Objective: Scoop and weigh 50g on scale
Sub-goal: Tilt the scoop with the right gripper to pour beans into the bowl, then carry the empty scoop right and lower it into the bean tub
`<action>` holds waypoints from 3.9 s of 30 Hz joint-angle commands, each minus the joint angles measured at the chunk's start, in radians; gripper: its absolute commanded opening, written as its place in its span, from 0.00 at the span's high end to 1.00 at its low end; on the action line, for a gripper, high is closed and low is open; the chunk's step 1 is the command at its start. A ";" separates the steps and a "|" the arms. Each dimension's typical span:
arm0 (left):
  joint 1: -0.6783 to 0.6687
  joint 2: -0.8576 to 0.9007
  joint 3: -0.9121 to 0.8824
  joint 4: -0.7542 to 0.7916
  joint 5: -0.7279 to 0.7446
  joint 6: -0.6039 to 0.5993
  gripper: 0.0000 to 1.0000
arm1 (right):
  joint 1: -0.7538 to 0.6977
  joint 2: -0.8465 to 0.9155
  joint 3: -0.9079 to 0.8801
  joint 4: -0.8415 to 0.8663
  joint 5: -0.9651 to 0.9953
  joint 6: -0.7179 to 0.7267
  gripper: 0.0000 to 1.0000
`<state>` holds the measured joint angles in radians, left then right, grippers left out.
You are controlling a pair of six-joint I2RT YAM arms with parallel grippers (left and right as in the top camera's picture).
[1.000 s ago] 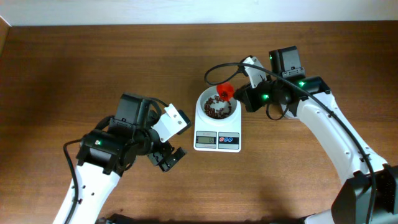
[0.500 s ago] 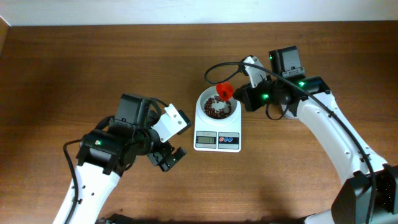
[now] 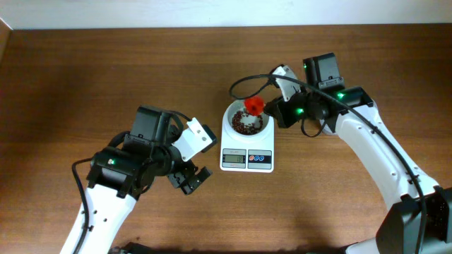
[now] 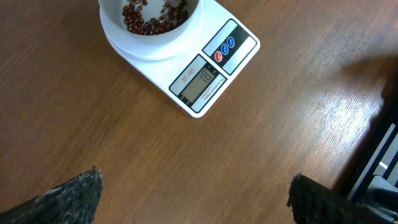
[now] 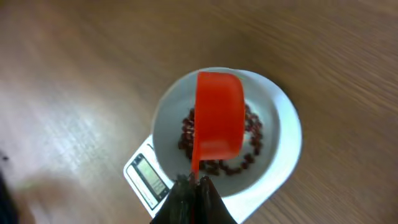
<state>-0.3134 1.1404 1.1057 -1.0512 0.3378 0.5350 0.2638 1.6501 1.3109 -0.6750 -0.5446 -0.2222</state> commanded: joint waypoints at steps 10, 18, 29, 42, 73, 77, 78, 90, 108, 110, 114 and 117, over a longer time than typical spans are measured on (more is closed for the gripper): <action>0.004 -0.010 0.013 0.002 0.014 0.017 0.01 | 0.050 -0.017 0.012 0.003 0.163 0.058 0.96; 0.004 -0.010 0.013 0.002 0.014 0.017 0.01 | 0.071 -0.017 0.013 0.010 0.144 0.053 0.96; 0.004 -0.010 0.013 0.002 0.014 0.017 0.01 | 0.112 -0.017 0.015 0.020 0.185 0.025 0.96; 0.004 -0.010 0.013 0.002 0.014 0.017 0.01 | 0.116 -0.017 0.016 0.029 0.165 0.021 0.96; 0.004 -0.010 0.013 0.002 0.014 0.017 0.01 | -0.074 -0.309 0.124 -0.191 0.425 0.188 0.96; 0.004 -0.010 0.013 0.002 0.014 0.017 0.01 | -0.203 -0.349 0.123 -0.246 0.425 0.287 0.96; 0.004 -0.010 0.013 0.002 0.014 0.017 0.01 | -0.219 -0.346 0.119 -0.262 0.426 0.286 0.96; 0.004 -0.010 0.013 0.002 0.014 0.017 0.01 | -0.311 -0.135 0.028 -0.272 0.569 0.192 0.96; 0.004 -0.010 0.013 0.001 0.014 0.017 0.01 | -0.469 0.019 -0.062 -0.149 0.510 0.121 0.96; 0.004 -0.010 0.013 0.001 0.014 0.017 0.01 | -0.469 0.050 -0.062 -0.142 0.492 0.121 0.96; 0.004 -0.010 0.013 0.002 0.014 0.017 0.01 | -0.469 0.098 -0.062 -0.142 0.397 0.120 0.96; 0.004 -0.010 0.013 0.002 0.014 0.017 0.01 | -0.501 0.098 -0.062 -0.143 0.301 0.095 0.96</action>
<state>-0.3134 1.1404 1.1057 -1.0512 0.3378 0.5350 -0.2050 1.7267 1.2572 -0.8139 -0.1215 -0.1055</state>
